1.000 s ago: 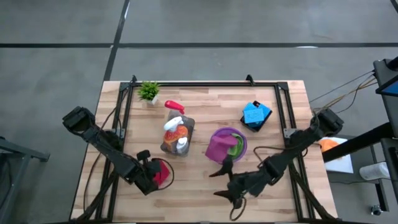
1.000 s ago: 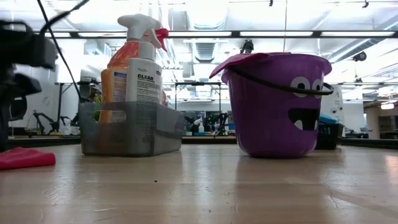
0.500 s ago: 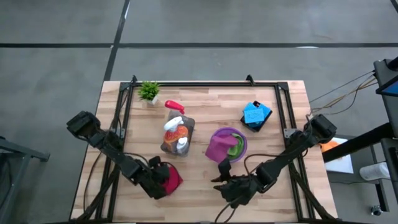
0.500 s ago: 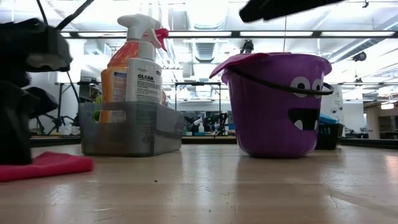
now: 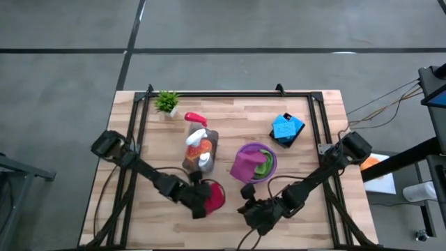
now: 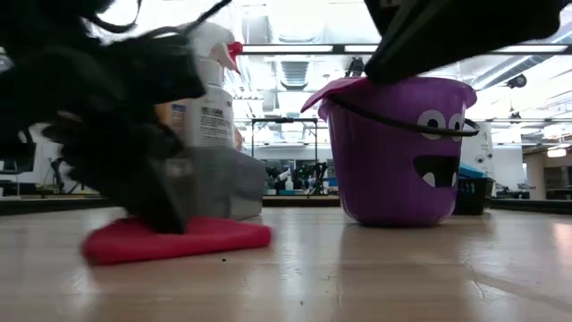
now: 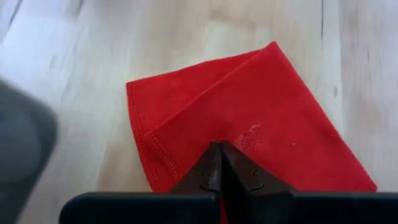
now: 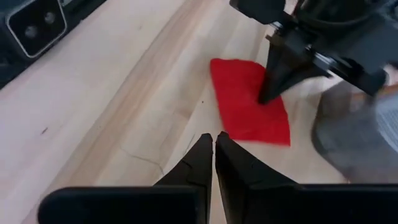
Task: Pick & Place Kitchen Items
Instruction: Put the red microfiber cloth into the purple bucket
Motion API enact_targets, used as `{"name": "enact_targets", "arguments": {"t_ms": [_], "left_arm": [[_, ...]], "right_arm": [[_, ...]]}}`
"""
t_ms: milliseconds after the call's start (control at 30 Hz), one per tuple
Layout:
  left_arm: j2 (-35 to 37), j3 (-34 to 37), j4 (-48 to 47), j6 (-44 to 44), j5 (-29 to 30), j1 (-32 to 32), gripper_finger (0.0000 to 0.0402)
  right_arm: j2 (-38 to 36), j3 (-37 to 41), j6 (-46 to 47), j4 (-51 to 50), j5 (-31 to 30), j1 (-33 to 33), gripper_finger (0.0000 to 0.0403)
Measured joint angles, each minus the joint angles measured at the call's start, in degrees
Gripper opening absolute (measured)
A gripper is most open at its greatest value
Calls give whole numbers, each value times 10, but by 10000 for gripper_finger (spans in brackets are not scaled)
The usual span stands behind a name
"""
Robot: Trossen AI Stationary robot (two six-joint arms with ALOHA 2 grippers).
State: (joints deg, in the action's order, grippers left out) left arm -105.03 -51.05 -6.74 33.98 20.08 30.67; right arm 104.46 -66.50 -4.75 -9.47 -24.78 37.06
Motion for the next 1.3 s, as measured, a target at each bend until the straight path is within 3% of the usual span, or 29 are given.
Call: {"name": "enact_targets", "arguments": {"t_ms": [200, 400, 500, 767, 967, 1133, 1300], "left_arm": [[-46, -37, 60, -70, -30, -41, 0], [-88, -83, 62, -102, -49, -44, 0], [-90, -89, 61, -102, -51, -40, 0], [-85, -90, 106, -122, -61, -33, 0], [-69, -95, 130, -151, -33, -30, 0], [-27, -93, 117, -169, -10, -20, 0], [27, -72, 92, -167, 71, 4, 0]], "right_arm": [[17, 0, 0, 6, 9, -10, 20], [28, 0, 31, 3, 10, -19, 30], [29, 0, 42, 1, 9, -21, 67], [42, 0, 41, -2, 36, -22, 217], [67, -2, 42, -5, 37, -20, 273], [76, -8, 41, -3, 41, -20, 276], [97, -22, 31, -4, 55, -20, 276]]}}
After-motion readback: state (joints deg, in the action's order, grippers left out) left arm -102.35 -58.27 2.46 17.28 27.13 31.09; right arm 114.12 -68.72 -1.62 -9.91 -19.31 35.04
